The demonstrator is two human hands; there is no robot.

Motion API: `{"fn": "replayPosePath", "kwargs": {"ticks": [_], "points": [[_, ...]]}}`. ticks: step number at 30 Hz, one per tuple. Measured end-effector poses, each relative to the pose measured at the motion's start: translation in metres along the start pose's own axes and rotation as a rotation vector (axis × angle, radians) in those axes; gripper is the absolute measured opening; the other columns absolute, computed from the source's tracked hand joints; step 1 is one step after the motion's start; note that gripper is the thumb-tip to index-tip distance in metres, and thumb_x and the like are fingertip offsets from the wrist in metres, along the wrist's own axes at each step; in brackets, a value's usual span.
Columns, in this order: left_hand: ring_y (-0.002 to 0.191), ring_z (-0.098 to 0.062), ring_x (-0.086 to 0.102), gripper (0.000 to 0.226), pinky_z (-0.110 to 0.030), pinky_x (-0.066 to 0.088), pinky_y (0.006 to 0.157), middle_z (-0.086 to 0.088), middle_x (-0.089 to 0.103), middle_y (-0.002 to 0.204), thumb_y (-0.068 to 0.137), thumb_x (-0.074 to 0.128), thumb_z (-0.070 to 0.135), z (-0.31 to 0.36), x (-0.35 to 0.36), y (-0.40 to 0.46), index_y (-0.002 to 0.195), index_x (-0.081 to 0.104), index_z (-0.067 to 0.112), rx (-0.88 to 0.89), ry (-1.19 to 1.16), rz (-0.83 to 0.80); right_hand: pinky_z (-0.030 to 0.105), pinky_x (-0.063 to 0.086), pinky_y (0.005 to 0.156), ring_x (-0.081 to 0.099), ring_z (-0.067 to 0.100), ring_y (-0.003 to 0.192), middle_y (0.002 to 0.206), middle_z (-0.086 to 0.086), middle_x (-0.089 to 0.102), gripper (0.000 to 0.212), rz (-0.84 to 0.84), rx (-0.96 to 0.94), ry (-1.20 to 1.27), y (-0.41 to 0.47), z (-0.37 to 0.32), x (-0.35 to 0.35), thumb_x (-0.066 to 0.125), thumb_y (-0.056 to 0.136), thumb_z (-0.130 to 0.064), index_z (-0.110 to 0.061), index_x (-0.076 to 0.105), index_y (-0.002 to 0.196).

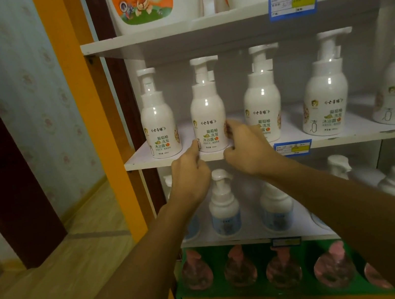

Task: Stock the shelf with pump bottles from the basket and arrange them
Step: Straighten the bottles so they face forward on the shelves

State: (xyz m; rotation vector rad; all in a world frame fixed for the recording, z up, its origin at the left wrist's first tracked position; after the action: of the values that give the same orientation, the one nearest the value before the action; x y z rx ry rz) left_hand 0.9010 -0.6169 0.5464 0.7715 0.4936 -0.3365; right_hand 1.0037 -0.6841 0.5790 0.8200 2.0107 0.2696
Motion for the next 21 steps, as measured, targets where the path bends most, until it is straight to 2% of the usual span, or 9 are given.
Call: {"fn": "replayPosePath", "kwargs": {"ticks": [2,4,7,11,13,15,17,19,21], "points": [[0.111,-0.023,0.057,0.037,-0.015,0.037,0.091,-0.009,0.061,0.126,0.093,0.043,0.001,0.009,-0.008,-0.006,0.128,0.051,0.008,0.021,0.03,0.186,0.027,0.048,0.085,0.059,0.027,0.112,0.125,0.01,0.061,0.038,0.043,0.013,0.025,-0.004,0.001,-0.005,0.06,0.087,-0.003,-0.007,0.049,0.123],[0.105,-0.022,0.06,0.035,-0.019,0.042,0.091,-0.012,0.065,0.118,0.092,0.045,0.001,0.026,-0.011,-0.013,0.126,0.054,0.004,0.072,0.004,0.348,0.024,0.044,0.083,0.059,0.026,0.112,0.123,0.011,0.061,0.032,0.188,0.035,0.061,-0.012,0.008,-0.019,0.056,0.09,-0.004,-0.007,0.051,0.121],[0.096,-0.03,0.064,0.031,-0.033,0.052,0.082,-0.02,0.066,0.106,0.09,0.043,-0.001,0.05,0.0,-0.013,0.117,0.058,-0.005,0.127,-0.086,0.363,0.019,0.042,0.085,0.062,0.023,0.105,0.114,0.012,0.066,0.031,0.449,-0.032,0.118,-0.028,0.023,-0.058,0.051,0.092,-0.002,-0.004,0.056,0.122],[0.103,-0.029,0.062,0.036,-0.024,0.046,0.09,-0.022,0.066,0.113,0.083,0.046,-0.007,0.088,0.016,-0.023,0.117,0.059,-0.007,0.288,-0.125,0.446,0.015,0.05,0.078,0.06,0.01,0.093,0.109,0.009,0.068,0.028,0.558,-0.112,0.113,-0.04,0.046,-0.096,0.051,0.094,-0.007,-0.003,0.057,0.121],[0.097,-0.025,0.063,0.035,-0.017,0.047,0.083,-0.018,0.067,0.11,0.085,0.046,-0.003,0.093,0.027,-0.021,0.117,0.06,-0.002,0.234,-0.191,0.39,0.006,0.041,0.072,0.056,0.007,0.093,0.11,0.009,0.067,0.027,0.535,-0.107,0.097,-0.04,0.054,-0.1,0.051,0.093,-0.009,-0.004,0.056,0.12],[0.095,-0.021,0.063,0.032,-0.026,0.055,0.08,-0.013,0.066,0.111,0.09,0.045,0.004,0.089,0.043,-0.009,0.12,0.058,0.005,0.071,-0.26,0.263,0.007,0.038,0.071,0.056,0.009,0.094,0.113,0.011,0.066,0.03,0.486,-0.05,0.085,-0.035,0.063,-0.1,0.052,0.092,-0.007,-0.004,0.054,0.122],[0.09,-0.022,0.066,0.025,-0.036,0.058,0.075,-0.015,0.067,0.107,0.093,0.042,0.009,0.079,0.058,0.003,0.113,0.056,0.004,-0.091,-0.31,0.123,0.011,0.04,0.07,0.057,0.012,0.093,0.115,0.012,0.064,0.031,0.401,0.004,0.067,-0.028,0.07,-0.095,0.052,0.091,-0.005,-0.003,0.053,0.122],[0.074,-0.024,0.068,0.02,-0.033,0.058,0.064,-0.02,0.067,0.098,0.094,0.039,0.011,0.07,0.069,0.013,0.105,0.052,0.0,-0.221,-0.342,-0.011,0.02,0.044,0.074,0.06,0.02,0.097,0.116,0.015,0.064,0.029,0.301,0.053,0.027,-0.018,0.074,-0.09,0.052,0.089,-0.004,0.0,0.053,0.118],[0.059,-0.022,0.067,0.022,-0.028,0.055,0.053,-0.021,0.069,0.092,0.095,0.036,0.01,0.067,0.076,0.017,0.109,0.05,0.0,-0.283,-0.363,-0.128,0.032,0.05,0.084,0.061,0.029,0.103,0.116,0.017,0.064,0.024,0.192,0.085,-0.031,-0.009,0.079,-0.086,0.051,0.087,-0.004,0.0,0.056,0.11]]}}
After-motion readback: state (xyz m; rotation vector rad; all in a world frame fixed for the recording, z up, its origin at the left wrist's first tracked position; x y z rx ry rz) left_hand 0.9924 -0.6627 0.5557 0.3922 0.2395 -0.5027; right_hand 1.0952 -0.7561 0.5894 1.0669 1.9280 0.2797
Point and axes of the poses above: each hand's wrist, its own y-axis towards the middle knuckle, its own x-axis out of the palm, z = x × y, the point moved 6 cm from there along y, towards the middle knuckle
